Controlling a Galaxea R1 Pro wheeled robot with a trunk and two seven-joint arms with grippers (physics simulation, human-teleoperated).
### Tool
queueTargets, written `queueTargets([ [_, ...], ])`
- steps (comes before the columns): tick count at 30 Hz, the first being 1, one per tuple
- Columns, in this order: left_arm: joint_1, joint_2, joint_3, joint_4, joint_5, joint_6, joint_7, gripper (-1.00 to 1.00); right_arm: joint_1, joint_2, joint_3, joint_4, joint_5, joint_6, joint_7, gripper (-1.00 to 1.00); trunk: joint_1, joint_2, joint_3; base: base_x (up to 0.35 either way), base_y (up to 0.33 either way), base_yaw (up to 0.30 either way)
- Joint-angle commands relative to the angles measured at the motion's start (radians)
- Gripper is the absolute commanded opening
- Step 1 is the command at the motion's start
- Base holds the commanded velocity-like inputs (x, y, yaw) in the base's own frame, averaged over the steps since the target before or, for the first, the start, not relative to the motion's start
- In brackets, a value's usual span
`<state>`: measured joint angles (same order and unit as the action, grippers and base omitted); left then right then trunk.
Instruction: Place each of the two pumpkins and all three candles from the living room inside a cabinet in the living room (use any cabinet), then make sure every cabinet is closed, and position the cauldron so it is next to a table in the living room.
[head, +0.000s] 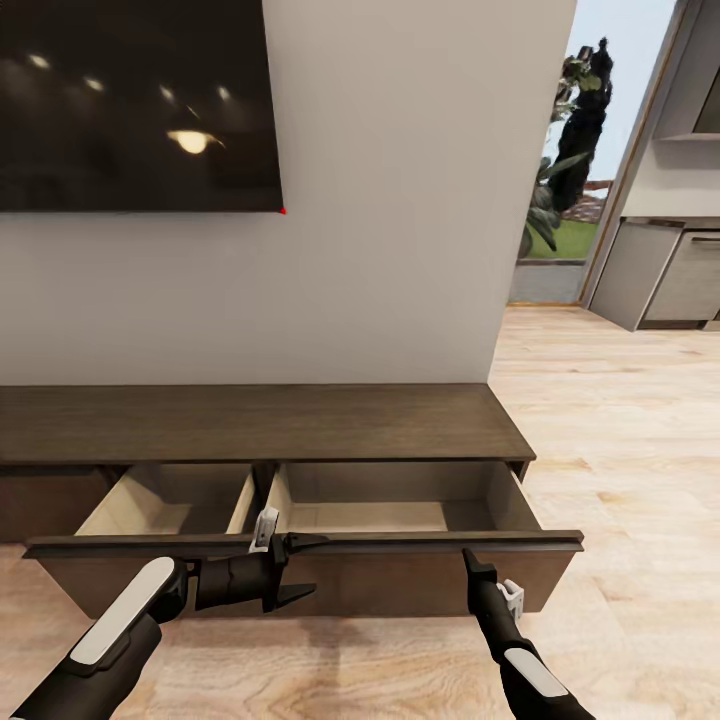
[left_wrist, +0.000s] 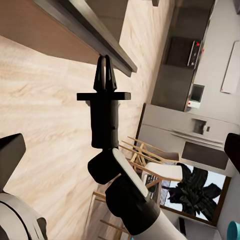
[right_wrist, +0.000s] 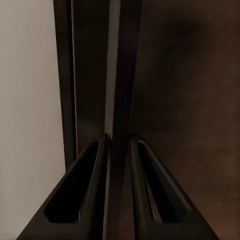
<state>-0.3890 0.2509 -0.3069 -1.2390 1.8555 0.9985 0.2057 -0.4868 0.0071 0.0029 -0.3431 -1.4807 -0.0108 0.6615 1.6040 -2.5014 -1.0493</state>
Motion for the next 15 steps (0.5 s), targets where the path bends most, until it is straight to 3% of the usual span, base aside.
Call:
queueTargets([
  [1, -0.001, 0.001, -0.001, 0.000, 0.011, 0.000, 0.009, 1.00, -0.001, 0.001, 0.008, -0.014, -0.001, 0.000, 0.010, -1.00, 0.000, -0.001, -0.001, -0.002, 0.000, 0.000],
  [15, -0.001, 0.001, -0.001, 0.001, 0.010, 0.000, 0.009, 1.00, -0.001, 0.001, 0.008, -0.013, -0.002, 0.000, 0.010, -1.00, 0.000, -0.001, -0.001, -0.026, 0.000, 0.000],
])
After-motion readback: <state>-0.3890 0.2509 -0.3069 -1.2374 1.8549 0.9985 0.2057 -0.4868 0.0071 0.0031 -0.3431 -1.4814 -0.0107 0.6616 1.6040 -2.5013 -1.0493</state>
